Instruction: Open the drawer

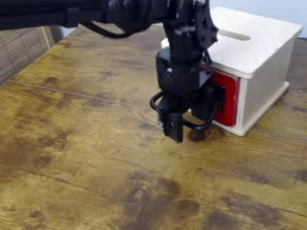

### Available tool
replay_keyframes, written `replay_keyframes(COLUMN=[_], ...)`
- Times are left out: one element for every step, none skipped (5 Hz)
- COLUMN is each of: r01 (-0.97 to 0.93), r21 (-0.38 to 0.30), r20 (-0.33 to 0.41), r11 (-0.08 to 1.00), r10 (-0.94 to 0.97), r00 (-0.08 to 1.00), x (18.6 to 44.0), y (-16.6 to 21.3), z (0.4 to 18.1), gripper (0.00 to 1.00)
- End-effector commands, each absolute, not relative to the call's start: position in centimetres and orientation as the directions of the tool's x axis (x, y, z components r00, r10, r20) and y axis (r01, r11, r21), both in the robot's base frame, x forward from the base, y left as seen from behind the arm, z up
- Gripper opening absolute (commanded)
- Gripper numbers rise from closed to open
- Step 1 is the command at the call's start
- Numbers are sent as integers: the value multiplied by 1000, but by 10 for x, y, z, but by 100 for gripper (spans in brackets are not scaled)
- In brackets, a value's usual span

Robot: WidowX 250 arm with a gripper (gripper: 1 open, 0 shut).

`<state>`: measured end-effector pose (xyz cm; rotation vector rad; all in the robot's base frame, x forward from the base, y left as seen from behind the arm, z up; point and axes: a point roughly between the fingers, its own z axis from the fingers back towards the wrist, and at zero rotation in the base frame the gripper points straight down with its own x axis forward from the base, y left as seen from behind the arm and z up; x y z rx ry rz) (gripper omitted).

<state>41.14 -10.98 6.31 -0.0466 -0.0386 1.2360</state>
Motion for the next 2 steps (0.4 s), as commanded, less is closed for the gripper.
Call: replay_keyframes(r01=[-950, -960], r21=[-98, -90], r20=[1, -8], r11=[298, 264], r10=[954, 964], r00=[299, 265], x=[417, 416], y=[-108, -106], z=[79, 75], gripper=[100, 100])
